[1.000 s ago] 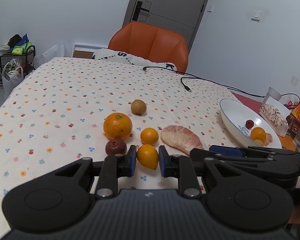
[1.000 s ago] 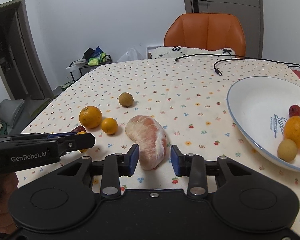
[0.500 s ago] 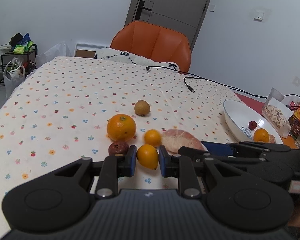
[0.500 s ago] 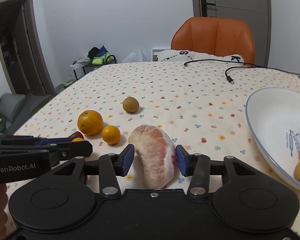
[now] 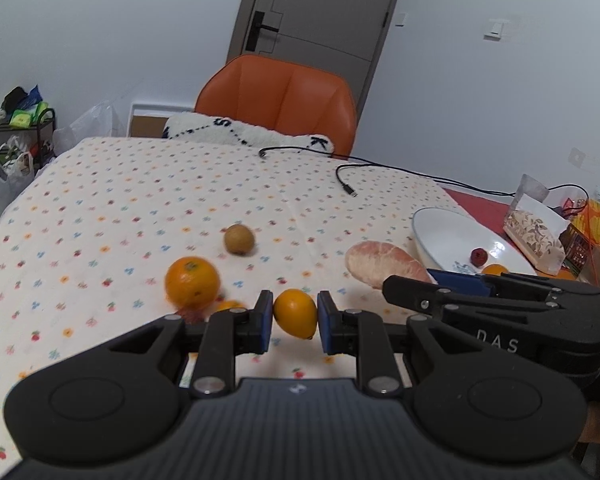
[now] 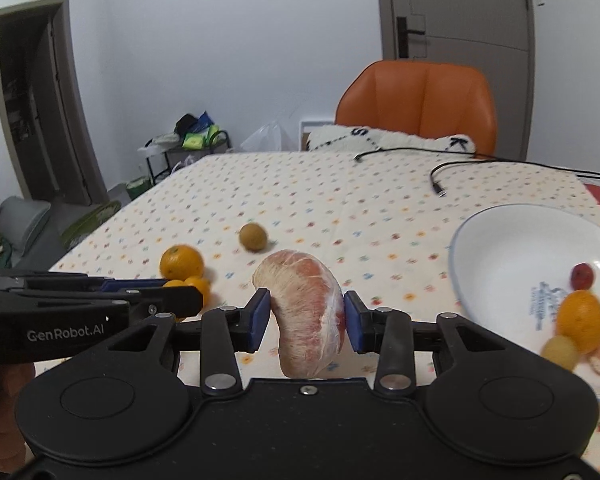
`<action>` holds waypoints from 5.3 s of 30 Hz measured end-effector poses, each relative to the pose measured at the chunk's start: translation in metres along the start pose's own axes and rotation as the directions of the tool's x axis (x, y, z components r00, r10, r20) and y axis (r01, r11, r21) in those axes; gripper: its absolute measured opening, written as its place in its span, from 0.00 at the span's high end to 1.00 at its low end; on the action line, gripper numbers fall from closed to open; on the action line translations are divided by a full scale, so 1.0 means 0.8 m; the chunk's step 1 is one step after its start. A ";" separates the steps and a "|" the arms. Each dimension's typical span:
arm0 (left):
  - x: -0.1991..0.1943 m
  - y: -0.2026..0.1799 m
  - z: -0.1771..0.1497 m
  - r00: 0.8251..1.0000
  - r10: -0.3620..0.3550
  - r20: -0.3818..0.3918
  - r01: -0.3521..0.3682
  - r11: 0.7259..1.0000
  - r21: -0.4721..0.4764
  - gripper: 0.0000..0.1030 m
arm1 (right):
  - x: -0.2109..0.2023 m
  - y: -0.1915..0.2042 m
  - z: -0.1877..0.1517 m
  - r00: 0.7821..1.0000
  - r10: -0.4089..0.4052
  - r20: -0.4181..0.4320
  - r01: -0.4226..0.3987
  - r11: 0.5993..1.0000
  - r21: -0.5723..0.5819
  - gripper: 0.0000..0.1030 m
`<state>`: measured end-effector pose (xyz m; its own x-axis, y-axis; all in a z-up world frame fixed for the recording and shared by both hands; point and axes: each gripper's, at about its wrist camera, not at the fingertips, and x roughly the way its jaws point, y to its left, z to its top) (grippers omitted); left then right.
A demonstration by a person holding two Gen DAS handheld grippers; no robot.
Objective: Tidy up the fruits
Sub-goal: 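Carry the mandarin and pomelo segment over the white plate and open both grippers, then move both open grippers from the plate back toward the remaining fruits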
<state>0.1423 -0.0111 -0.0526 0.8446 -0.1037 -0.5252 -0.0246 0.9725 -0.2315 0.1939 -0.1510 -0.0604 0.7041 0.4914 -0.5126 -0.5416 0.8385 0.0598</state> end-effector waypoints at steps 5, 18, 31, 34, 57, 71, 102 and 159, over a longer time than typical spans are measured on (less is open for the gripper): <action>0.004 -0.017 0.008 1.000 -0.017 0.011 0.016 1.000 0.021 0.79 | -0.014 -0.019 0.003 0.999 -0.034 0.027 0.034 0.999 0.025 0.63; 0.024 -0.069 0.023 0.998 -0.062 0.014 0.060 0.994 0.088 0.79 | -0.047 -0.073 0.012 0.990 -0.115 0.086 0.109 0.991 0.076 0.63; 0.048 -0.112 0.030 0.997 -0.082 -0.001 0.081 0.987 0.138 0.79 | -0.061 -0.134 0.020 0.978 -0.174 0.115 0.164 0.982 0.096 0.63; 0.053 -0.121 0.032 0.996 -0.084 -0.005 0.084 0.985 0.150 0.79 | -0.063 -0.147 0.019 0.976 -0.183 0.119 0.172 0.980 0.102 0.63; 0.110 -0.161 0.040 0.994 -0.105 -0.044 0.111 0.977 0.182 0.79 | -0.051 -0.224 0.016 0.963 -0.254 0.094 0.239 0.960 0.149 0.63; 0.133 -0.169 0.039 0.991 -0.107 -0.080 0.120 0.977 0.178 0.78 | -0.017 -0.219 0.019 0.981 -0.185 0.066 0.174 0.975 0.140 0.54; 0.055 -0.113 0.039 1.000 0.009 -0.024 -0.006 0.992 0.125 0.27 | -0.069 -0.190 -0.003 0.979 -0.182 0.091 0.157 0.960 0.231 0.32; -0.060 0.018 -0.001 0.986 0.163 0.019 -0.162 0.987 -0.015 0.13 | -0.079 -0.061 -0.011 0.991 -0.094 0.099 0.078 0.984 0.159 0.00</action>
<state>0.1014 0.0075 -0.0314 0.8396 0.0600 -0.5398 -0.1693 0.9733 -0.1551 0.1718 -0.2253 -0.0388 0.7940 0.4312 -0.4284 -0.4055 0.9008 0.1552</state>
